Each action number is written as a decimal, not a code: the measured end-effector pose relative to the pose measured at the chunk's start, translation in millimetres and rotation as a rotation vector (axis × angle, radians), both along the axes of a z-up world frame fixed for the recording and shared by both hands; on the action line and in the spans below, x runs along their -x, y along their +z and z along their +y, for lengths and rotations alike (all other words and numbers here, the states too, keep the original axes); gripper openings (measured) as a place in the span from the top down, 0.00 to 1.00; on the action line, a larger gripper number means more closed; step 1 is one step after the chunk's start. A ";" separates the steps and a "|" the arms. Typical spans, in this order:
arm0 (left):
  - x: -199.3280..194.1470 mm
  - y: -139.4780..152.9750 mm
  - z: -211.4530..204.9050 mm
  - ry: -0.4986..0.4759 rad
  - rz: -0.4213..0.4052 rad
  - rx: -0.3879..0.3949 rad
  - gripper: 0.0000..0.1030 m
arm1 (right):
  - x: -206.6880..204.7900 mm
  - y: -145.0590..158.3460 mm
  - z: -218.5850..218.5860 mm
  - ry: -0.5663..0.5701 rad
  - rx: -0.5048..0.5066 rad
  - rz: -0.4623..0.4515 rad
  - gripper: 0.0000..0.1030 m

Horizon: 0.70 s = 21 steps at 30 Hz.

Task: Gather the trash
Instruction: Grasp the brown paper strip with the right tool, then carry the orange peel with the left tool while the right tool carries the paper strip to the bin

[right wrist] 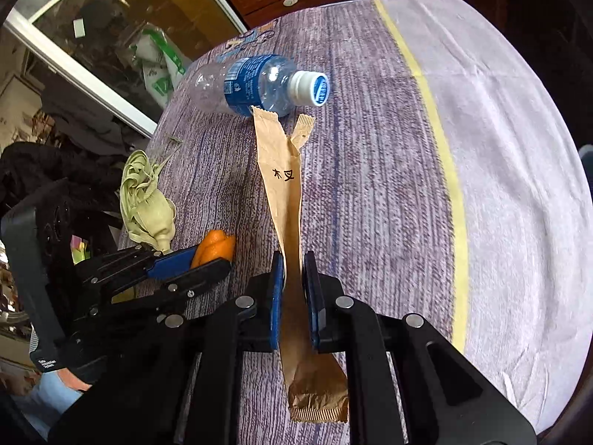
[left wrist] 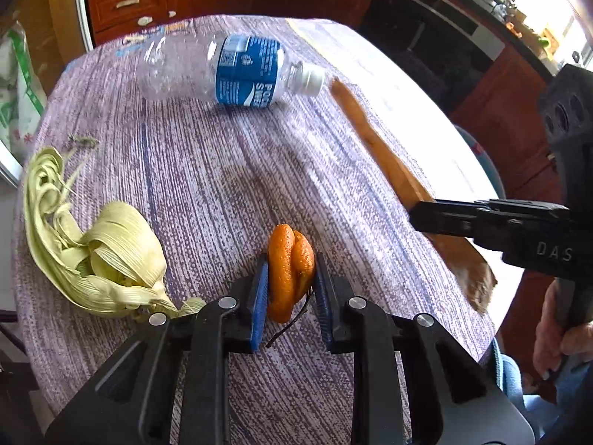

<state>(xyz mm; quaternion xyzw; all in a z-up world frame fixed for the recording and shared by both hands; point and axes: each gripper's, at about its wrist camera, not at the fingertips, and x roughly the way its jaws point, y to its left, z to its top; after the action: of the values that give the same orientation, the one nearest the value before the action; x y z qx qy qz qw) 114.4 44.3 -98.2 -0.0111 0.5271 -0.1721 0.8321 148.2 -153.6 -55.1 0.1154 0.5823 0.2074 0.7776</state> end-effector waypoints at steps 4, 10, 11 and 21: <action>4.6 19.5 -14.0 -0.016 -0.038 -0.036 0.77 | 8.5 8.6 -34.3 -0.058 -0.041 -0.015 0.89; -1.5 45.9 -59.8 -0.080 -0.078 -0.091 0.77 | 14.1 15.8 -80.5 -0.151 -0.104 -0.036 0.89; -4.8 48.9 -67.1 -0.090 -0.080 -0.096 0.77 | 14.7 17.0 -88.8 -0.166 -0.113 -0.042 0.89; -19.8 53.3 -181.5 -0.264 -0.071 -0.158 0.77 | 29.8 15.1 -188.2 -0.331 -0.165 -0.074 0.87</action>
<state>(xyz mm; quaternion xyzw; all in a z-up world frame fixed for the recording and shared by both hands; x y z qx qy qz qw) 134.2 -137.2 -44.9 0.1297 0.5063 -0.2382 0.8186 118.4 -341.8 -40.0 0.2651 0.5072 0.1277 0.8100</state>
